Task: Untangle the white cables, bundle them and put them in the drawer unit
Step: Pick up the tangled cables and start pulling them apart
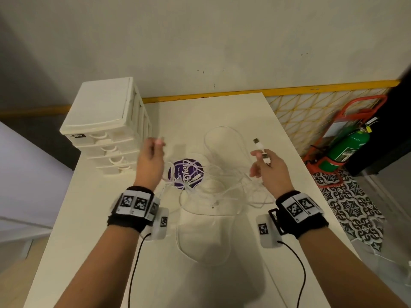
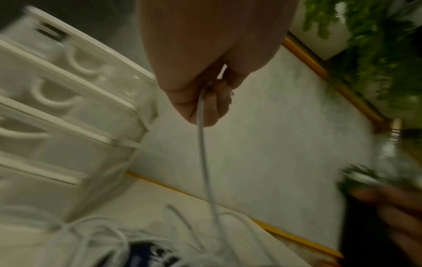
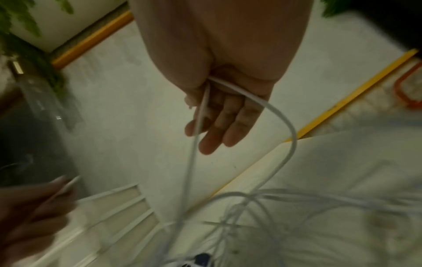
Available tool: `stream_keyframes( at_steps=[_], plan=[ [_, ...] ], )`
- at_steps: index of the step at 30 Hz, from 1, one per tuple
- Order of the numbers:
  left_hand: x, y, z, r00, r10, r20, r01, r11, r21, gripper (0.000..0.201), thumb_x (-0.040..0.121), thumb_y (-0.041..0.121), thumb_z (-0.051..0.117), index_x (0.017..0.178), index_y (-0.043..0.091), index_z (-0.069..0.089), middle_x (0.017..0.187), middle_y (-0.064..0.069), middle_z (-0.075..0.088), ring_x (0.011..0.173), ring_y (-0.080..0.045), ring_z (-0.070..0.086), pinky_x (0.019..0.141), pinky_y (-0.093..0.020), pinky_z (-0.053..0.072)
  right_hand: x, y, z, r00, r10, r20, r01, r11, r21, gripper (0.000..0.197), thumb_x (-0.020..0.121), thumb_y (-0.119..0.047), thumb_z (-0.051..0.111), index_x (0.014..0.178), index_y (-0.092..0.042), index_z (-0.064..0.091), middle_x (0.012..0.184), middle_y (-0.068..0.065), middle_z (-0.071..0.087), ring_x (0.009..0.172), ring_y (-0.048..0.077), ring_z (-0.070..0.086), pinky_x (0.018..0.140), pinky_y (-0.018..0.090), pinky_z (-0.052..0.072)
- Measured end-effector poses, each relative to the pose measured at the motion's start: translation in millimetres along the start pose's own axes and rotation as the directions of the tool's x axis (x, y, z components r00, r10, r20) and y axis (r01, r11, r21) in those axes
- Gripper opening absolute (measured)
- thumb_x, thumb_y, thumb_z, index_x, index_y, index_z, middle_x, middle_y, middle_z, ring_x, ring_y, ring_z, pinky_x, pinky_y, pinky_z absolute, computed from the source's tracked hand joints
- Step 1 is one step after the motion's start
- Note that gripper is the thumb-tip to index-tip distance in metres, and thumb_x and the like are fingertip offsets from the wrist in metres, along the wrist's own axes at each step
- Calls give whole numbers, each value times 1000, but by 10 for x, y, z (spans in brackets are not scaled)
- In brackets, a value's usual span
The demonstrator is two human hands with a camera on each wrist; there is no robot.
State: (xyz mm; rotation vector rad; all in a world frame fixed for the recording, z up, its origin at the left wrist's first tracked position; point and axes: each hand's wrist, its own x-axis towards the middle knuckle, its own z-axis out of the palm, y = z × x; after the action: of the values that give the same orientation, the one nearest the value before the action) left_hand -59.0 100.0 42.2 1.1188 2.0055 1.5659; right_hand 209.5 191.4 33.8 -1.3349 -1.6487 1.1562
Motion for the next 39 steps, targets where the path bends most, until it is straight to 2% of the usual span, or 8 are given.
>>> stream_keyframes(
  at_steps=[4,10,14,17,25,31,36,39],
  plan=[
    [-366,302,468,951,-60,302,114,980,-163,15,101,21,39,88,15,40,63,0,42,48,-8,36,45,-19,35,-116,-244,363,965,-87,248,93,996,-14,14,93,-28,52,91,-18,60,53,-9,50,43,1,47,53,23,40],
    [-421,443,621,924,-216,315,318,891,-323,18,100,29,41,108,14,46,71,2,52,49,-3,46,48,-17,37,-260,-328,567,878,-176,445,140,984,112,24,99,-23,38,108,-7,54,70,-10,46,59,-2,42,61,12,34],
    [-412,427,588,933,-109,342,222,923,-313,18,100,20,45,92,11,58,65,5,54,52,-2,50,55,-18,43,-280,-289,602,856,-158,492,170,985,20,36,100,-25,35,99,5,55,67,0,46,58,8,40,62,22,35],
    [-385,382,552,943,-79,323,154,964,-215,23,101,22,42,82,18,56,58,10,51,50,-4,42,54,-21,38,-273,-259,629,873,-128,471,138,990,15,31,100,-24,37,90,-9,62,57,-3,46,47,6,40,54,18,35],
    [-474,438,613,923,-44,383,178,930,-322,19,101,19,41,109,10,56,75,1,51,64,-3,52,64,-15,48,-251,-250,665,922,-102,374,134,989,-60,35,98,-27,41,79,-7,62,60,-5,44,61,13,43,65,30,36],
    [-470,302,641,897,-55,438,165,962,-218,11,95,28,53,93,17,53,79,-6,53,76,-21,50,77,-42,46,-287,-201,671,881,-76,466,144,983,-112,41,100,-29,33,63,-19,46,57,-3,49,55,13,45,62,26,36],
    [-498,194,693,864,-19,503,87,990,-111,16,93,30,53,100,16,51,83,2,56,76,-17,55,77,-37,48,-261,-144,593,864,-21,504,92,989,-117,42,98,-32,41,60,-22,56,56,0,59,49,11,52,57,20,40],
    [-490,192,701,895,-31,446,60,997,-52,15,98,25,48,97,10,50,78,2,50,70,-13,49,68,-16,42,-139,-92,484,872,-12,490,94,985,-143,28,92,-34,54,84,-15,72,78,-2,70,72,5,62,73,21,46]
  ],
)
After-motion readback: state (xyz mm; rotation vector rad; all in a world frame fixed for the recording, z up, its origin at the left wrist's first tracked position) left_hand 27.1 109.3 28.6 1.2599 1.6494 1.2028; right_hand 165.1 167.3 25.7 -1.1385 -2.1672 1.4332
